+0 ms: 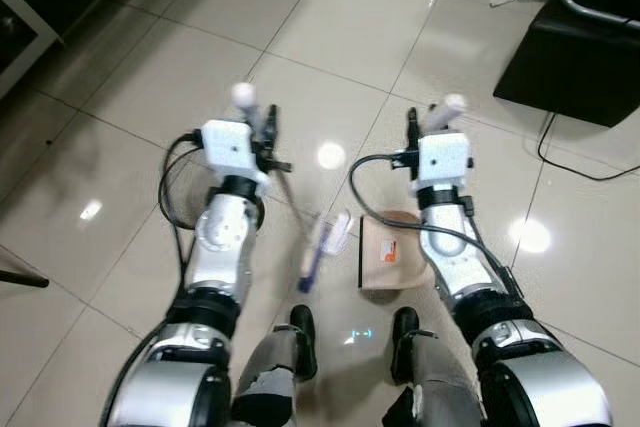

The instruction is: Sweep floor

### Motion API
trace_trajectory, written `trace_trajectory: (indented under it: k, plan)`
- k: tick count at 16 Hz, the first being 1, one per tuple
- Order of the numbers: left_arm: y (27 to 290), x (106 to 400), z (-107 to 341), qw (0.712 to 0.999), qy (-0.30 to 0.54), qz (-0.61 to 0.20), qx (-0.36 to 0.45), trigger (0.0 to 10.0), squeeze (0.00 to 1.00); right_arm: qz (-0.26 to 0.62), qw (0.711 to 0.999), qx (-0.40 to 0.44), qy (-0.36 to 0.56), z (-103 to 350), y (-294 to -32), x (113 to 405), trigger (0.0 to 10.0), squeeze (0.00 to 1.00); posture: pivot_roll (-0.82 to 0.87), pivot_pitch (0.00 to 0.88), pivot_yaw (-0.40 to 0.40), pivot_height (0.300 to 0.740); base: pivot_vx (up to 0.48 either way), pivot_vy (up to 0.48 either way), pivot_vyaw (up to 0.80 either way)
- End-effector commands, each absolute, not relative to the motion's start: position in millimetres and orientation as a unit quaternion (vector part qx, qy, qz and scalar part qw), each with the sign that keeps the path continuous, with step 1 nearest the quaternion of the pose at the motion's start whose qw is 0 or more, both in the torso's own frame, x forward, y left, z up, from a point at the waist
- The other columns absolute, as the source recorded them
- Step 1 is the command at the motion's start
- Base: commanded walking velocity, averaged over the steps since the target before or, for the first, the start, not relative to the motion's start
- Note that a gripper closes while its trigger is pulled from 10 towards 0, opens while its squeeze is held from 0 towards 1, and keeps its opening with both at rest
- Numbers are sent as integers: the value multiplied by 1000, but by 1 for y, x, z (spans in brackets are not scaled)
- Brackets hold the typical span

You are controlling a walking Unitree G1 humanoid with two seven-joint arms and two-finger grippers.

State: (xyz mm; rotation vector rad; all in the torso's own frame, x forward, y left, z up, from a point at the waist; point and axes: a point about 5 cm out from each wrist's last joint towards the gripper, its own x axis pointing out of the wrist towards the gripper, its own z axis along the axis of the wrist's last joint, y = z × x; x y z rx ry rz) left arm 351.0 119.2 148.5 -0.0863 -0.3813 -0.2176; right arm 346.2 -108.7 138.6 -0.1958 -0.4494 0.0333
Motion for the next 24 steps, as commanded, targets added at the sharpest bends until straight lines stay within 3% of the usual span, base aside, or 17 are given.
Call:
trace_trajectory:
  k: [1,4,6,10,16,19,22,24]
  plan:
    - [116,350,138,976,-162,-118,-82,10000,0,22,980,-82,-181,116,-104,337,10000,0,73,408,135,740,0,0,0]
    - [99,355,152,950,-161,-184,-193,10000,0,13,981,-74,-180,115,-111,337,10000,0,67,387,124,740,0,0,0]
    - [93,354,164,930,-176,-256,-194,10000,0,2,982,-72,-173,113,-120,337,10000,0,62,355,119,740,0,0,0]
    - [100,346,190,892,-197,-374,-163,10000,0,-20,982,-61,-178,112,-136,333,10000,0,47,314,124,740,0,0,0]
    - [140,340,268,842,-274,-465,-7,10000,0,-73,981,-15,-179,108,-172,321,10000,0,24,232,121,740,0,0,0]
    - [167,350,283,872,-292,-393,-8,10000,0,-65,984,19,-167,105,-179,314,10000,0,13,197,127,740,0,0,0]
    - [176,353,250,917,-233,-324,11,10000,0,-63,984,31,-162,115,-187,307,10000,0,-7,171,136,740,0,0,0]
    - [189,356,213,964,-166,-207,4,10000,0,-77,979,34,-184,143,-199,304,10000,0,-46,148,142,740,0,0,400]
